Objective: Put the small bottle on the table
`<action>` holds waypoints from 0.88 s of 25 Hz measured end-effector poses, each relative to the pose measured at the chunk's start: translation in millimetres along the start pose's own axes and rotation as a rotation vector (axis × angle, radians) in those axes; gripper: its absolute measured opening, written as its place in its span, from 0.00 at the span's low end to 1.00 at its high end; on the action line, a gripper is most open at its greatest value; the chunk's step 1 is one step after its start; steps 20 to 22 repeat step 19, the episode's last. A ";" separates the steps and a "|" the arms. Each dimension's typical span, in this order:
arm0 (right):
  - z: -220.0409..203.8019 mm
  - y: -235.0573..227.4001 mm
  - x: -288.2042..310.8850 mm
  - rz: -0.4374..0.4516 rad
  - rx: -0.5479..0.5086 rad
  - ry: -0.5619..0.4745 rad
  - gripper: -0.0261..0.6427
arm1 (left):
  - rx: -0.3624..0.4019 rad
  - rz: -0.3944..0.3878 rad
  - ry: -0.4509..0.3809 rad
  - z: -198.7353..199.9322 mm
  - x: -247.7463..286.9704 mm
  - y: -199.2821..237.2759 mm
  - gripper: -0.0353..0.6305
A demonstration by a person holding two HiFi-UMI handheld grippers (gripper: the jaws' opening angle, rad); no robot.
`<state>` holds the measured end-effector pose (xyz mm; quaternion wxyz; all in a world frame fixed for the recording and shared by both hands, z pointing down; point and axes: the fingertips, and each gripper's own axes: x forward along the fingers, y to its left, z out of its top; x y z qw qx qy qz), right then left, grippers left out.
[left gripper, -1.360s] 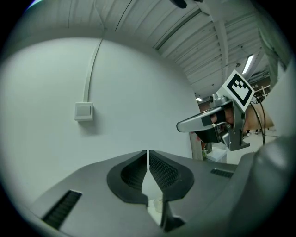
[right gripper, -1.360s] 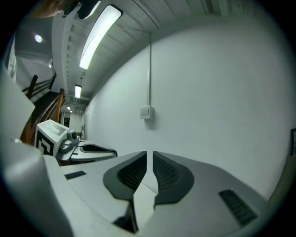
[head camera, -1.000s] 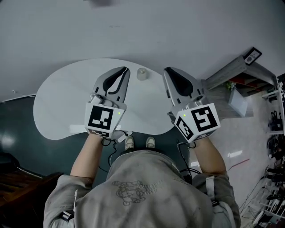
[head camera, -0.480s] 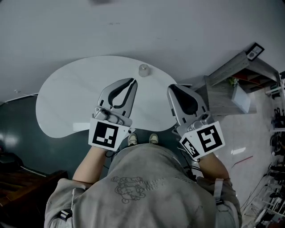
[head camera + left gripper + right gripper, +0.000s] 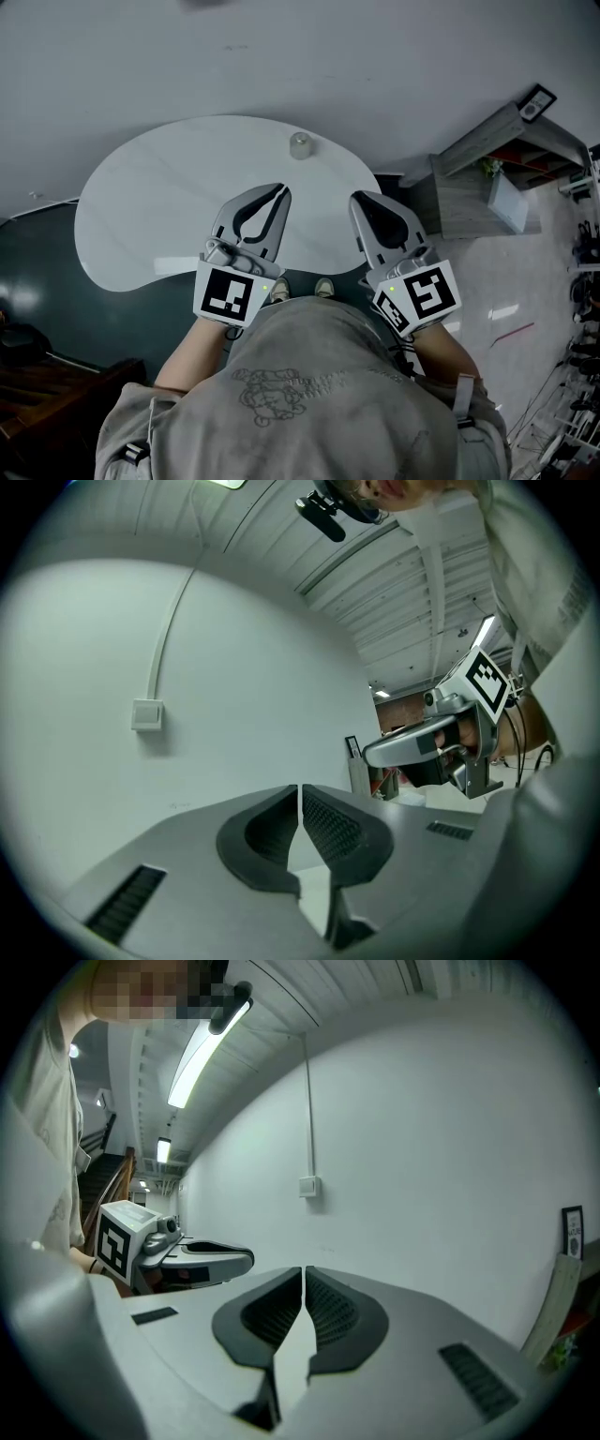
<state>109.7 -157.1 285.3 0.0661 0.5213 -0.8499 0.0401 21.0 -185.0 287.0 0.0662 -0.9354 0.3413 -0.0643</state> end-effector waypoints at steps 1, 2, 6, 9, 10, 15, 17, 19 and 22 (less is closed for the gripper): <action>-2.9 -0.6 0.0 -0.001 0.002 0.007 0.09 | -0.003 0.000 0.002 -1.3 0.1 -0.3 0.09; -5.9 -1.1 0.1 -0.002 0.005 0.013 0.09 | -0.006 0.000 0.005 -2.5 0.4 -0.4 0.09; -11.6 -6.3 -2.4 -0.025 0.013 0.011 0.09 | -0.001 -0.009 0.010 -4.8 3.8 -1.3 0.09; -13.1 -8.7 -4.9 -0.038 0.010 0.016 0.09 | -0.001 -0.012 0.006 -5.2 5.0 -1.2 0.09; -13.9 -8.8 -5.1 -0.040 0.008 0.020 0.09 | -0.004 -0.012 0.008 -5.7 5.0 -1.2 0.09; -18.1 -7.8 -4.0 -0.043 0.003 0.039 0.09 | -0.023 -0.022 0.011 -6.0 7.3 -2.5 0.09; -20.7 -7.3 -4.0 -0.042 0.006 0.047 0.09 | -0.022 -0.023 0.005 -4.5 7.8 -3.3 0.09; -23.5 -7.3 -4.5 -0.043 0.015 0.056 0.09 | -0.021 -0.024 0.003 -3.6 8.1 -4.0 0.09; -23.5 -7.3 -4.5 -0.043 0.015 0.056 0.09 | -0.021 -0.024 0.003 -3.6 8.1 -4.0 0.09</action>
